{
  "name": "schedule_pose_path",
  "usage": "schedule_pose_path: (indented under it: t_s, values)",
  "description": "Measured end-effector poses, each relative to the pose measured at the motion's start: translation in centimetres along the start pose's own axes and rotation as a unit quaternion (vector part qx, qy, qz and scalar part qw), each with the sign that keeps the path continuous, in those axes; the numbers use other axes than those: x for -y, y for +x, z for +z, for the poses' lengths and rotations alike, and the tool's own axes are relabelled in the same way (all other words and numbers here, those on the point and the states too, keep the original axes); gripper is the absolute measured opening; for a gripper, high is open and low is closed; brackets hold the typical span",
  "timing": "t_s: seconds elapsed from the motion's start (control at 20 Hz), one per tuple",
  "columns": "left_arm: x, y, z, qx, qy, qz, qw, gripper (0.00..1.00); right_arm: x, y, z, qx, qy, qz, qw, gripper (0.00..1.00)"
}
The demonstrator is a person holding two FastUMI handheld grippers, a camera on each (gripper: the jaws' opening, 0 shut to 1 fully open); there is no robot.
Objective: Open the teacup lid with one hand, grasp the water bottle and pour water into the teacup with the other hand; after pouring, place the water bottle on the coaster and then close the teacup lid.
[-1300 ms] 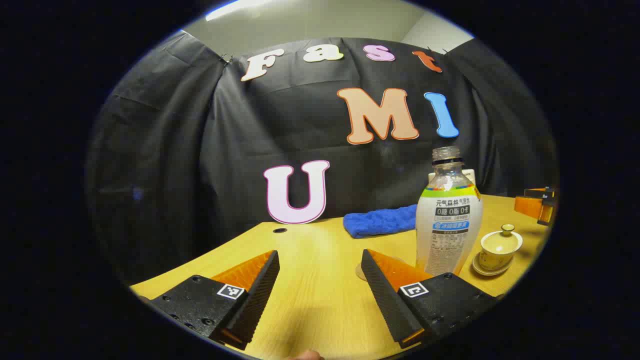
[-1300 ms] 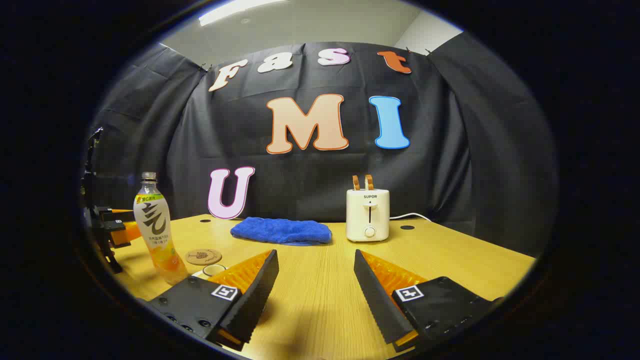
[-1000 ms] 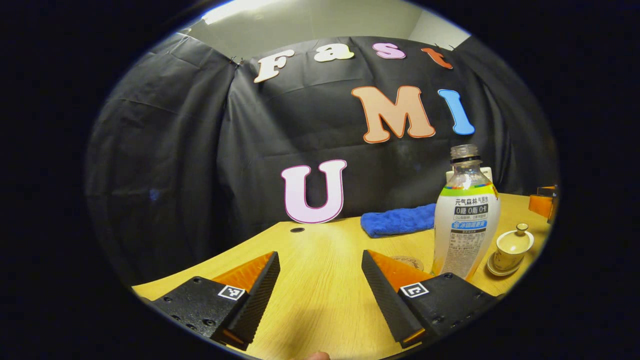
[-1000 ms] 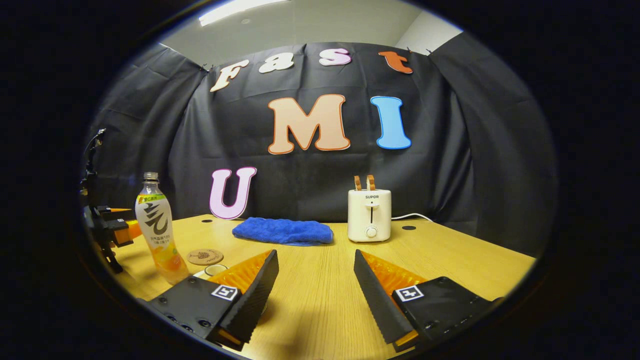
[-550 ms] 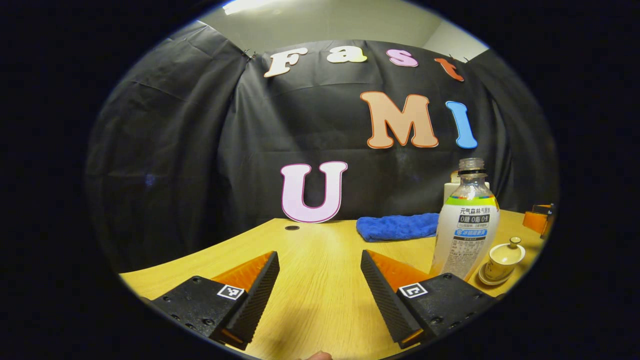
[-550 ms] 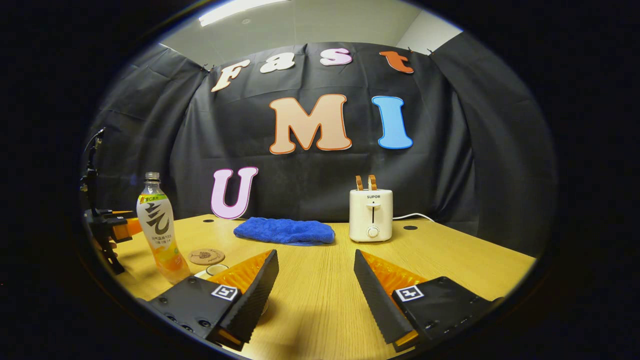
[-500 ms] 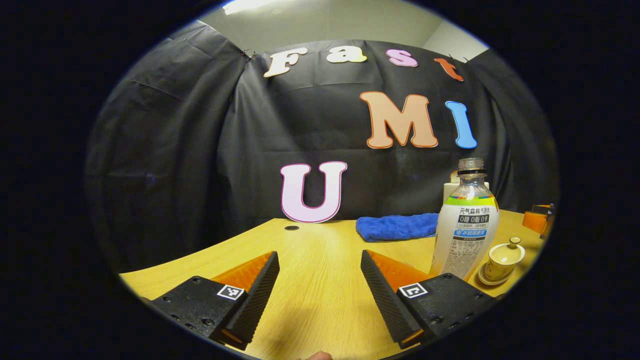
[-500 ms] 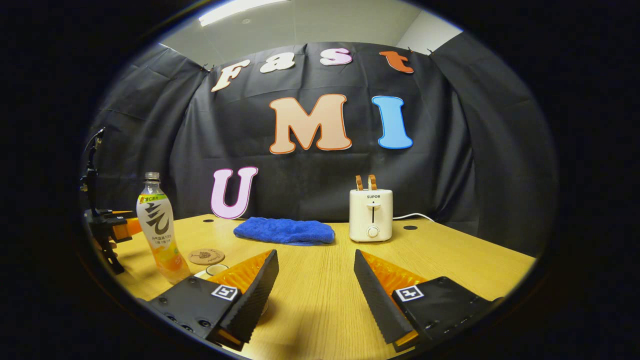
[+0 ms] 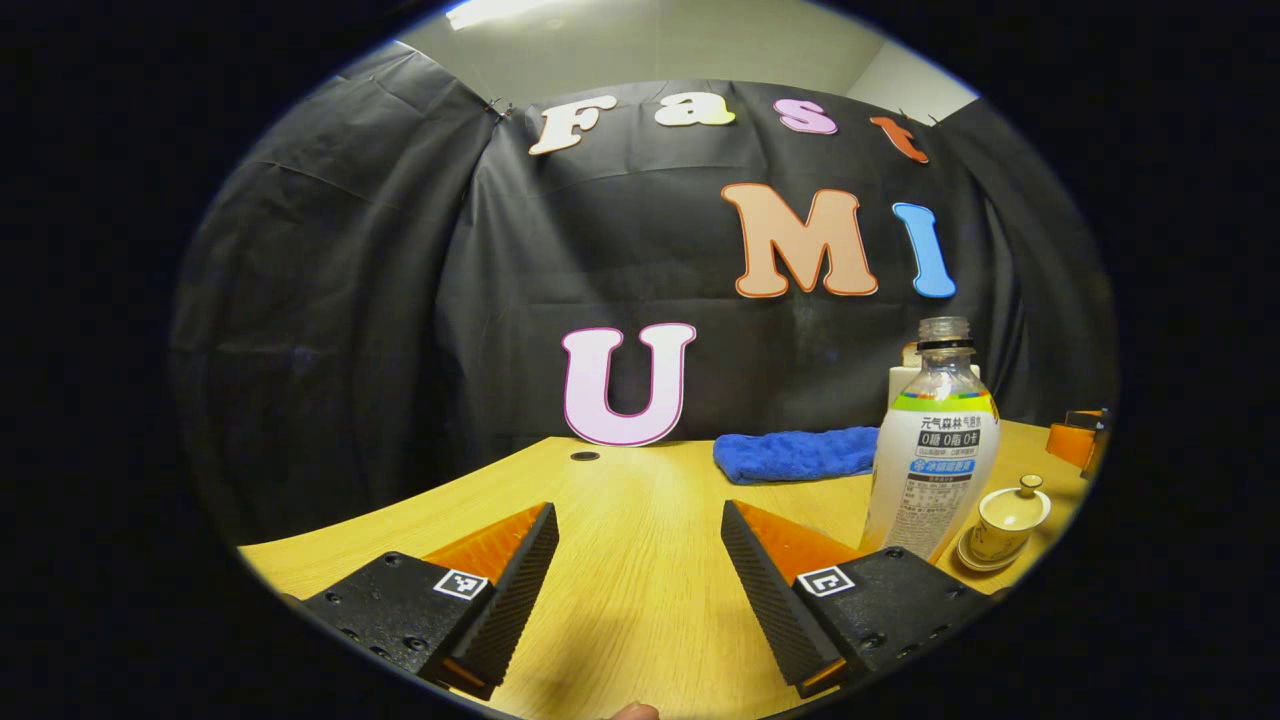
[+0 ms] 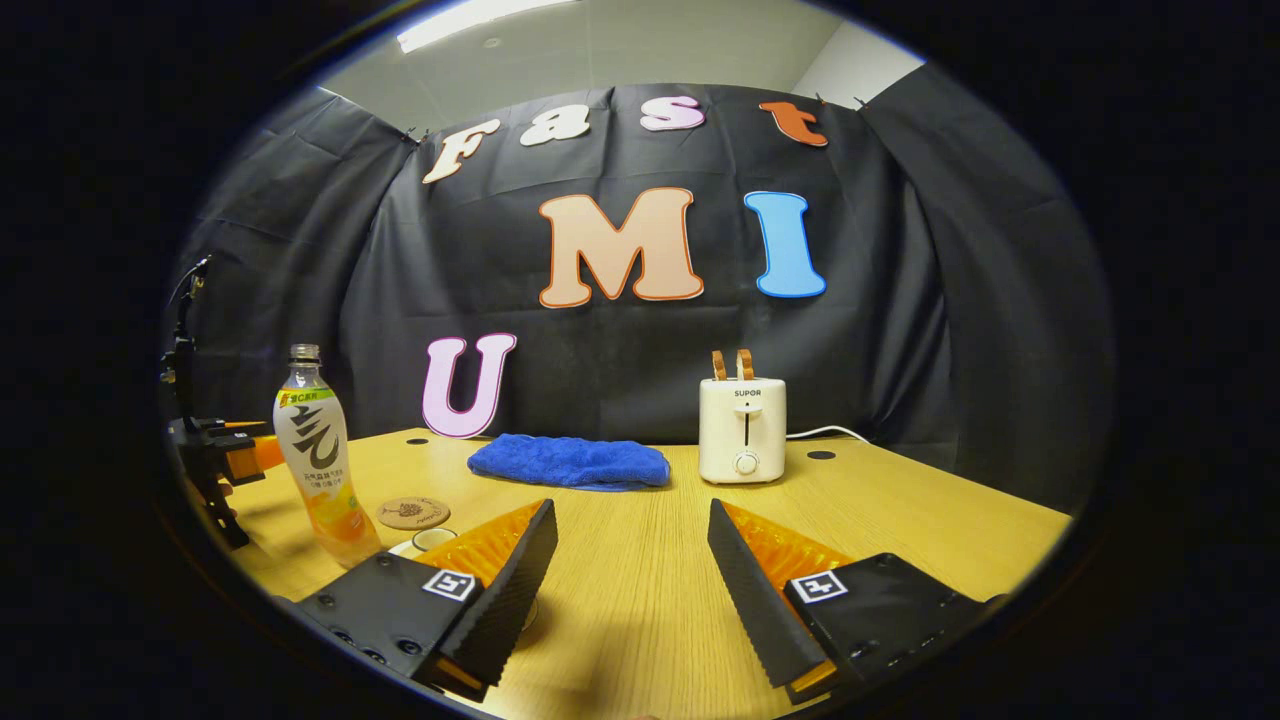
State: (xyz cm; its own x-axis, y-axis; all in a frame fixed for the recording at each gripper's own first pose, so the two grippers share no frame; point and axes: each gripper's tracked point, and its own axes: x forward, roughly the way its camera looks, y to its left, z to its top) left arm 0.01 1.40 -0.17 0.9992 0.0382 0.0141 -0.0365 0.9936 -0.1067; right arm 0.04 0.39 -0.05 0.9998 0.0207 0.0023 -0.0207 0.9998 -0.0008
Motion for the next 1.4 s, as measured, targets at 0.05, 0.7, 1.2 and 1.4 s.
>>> schedule_pose_path:
  t_s: [0.05,0.7,1.2,1.4]
  values:
    - [0.1,0.0,0.1,0.001,0.000,-0.002,1.000,0.96,0.0,0.0,0.0,0.000,0.000,0.000,1.000,0.94]
    - [0.1,0.0,0.0,0.001,-0.001,-0.002,1.000,0.96,-1.1,-0.1,0.0,-0.002,0.010,0.024,1.000,0.94]
    - [0.4,0.1,0.0,0.000,-0.002,-0.008,1.000,0.96,-6.5,-0.5,1.7,-0.020,0.013,0.099,0.995,0.97]
    - [0.4,0.1,0.0,0.001,-0.002,-0.010,1.000,0.96,-8.4,-0.6,0.5,-0.042,-0.020,0.120,0.992,0.94]
